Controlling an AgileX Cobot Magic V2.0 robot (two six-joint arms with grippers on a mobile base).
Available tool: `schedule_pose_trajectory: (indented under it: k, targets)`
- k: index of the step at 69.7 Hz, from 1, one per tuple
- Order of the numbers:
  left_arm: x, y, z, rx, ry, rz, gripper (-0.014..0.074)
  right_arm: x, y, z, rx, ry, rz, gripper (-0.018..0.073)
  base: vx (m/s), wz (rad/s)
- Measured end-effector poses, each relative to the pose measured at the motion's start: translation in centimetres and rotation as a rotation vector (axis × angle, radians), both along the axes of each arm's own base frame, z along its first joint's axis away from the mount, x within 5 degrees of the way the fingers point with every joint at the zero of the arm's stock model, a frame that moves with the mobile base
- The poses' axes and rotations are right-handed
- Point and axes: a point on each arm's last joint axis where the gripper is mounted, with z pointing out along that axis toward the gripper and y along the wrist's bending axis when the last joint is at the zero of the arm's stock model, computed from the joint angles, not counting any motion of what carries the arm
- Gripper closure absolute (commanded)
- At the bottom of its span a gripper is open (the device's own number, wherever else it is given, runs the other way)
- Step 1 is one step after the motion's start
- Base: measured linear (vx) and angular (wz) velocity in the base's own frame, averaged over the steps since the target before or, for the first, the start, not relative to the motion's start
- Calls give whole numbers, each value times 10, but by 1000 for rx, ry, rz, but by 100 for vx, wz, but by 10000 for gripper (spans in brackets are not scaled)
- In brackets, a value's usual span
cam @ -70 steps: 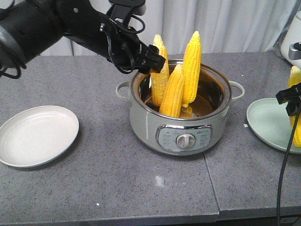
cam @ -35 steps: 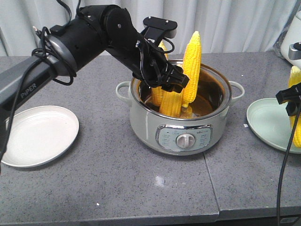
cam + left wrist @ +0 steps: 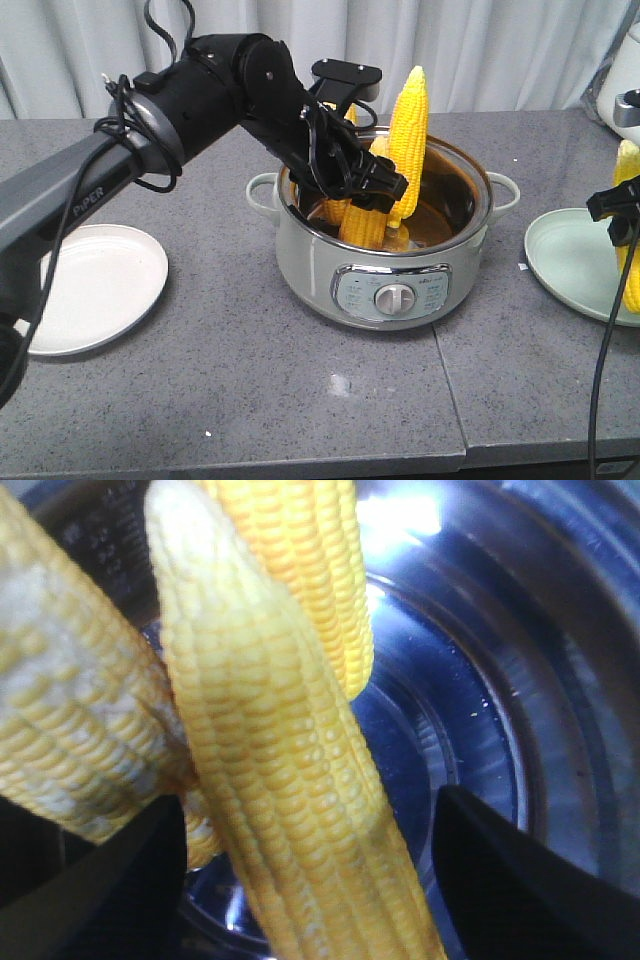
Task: Distribute corn equally
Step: 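Lower the left gripper into the pot and close on a cob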
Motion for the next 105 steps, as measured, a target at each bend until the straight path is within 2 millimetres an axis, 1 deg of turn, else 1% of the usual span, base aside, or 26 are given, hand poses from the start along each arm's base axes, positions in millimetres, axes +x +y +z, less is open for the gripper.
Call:
schedule_pose_trajectory:
  k: [15, 29, 38, 44, 52, 74, 81, 90, 105]
  targets:
    - [-1, -11, -16, 12, 32, -5, 41, 0, 0, 0, 0, 0, 0, 392, 0, 0]
    - [0, -13, -19, -2, 48, 25, 39, 0, 0, 0, 0, 0, 0, 392, 0, 0]
    - [1, -13, -21, -7, 57, 50, 55, 0, 0, 0, 0, 0, 0, 392, 0, 0]
    - [1, -12, -21, -2, 56, 57, 83, 0, 0, 0, 0, 0, 0, 392, 0, 0]
    - [2, -12, -21, 1, 59, 65, 143, 0, 0, 0, 0, 0, 0, 392, 0, 0]
    - [2, -12, -23, 3, 71, 79, 355, 0, 0, 0, 0, 0, 0, 392, 0, 0]
    - [2, -12, -22, 2, 71, 82, 403, 0, 0, 0, 0, 0, 0, 392, 0, 0]
    - [2, -12, -22, 1, 71, 82, 438, 0, 0, 0, 0, 0, 0, 392, 0, 0]
    - [3, -12, -22, -5, 66, 86, 442, 0, 0, 0, 0, 0, 0, 392, 0, 0]
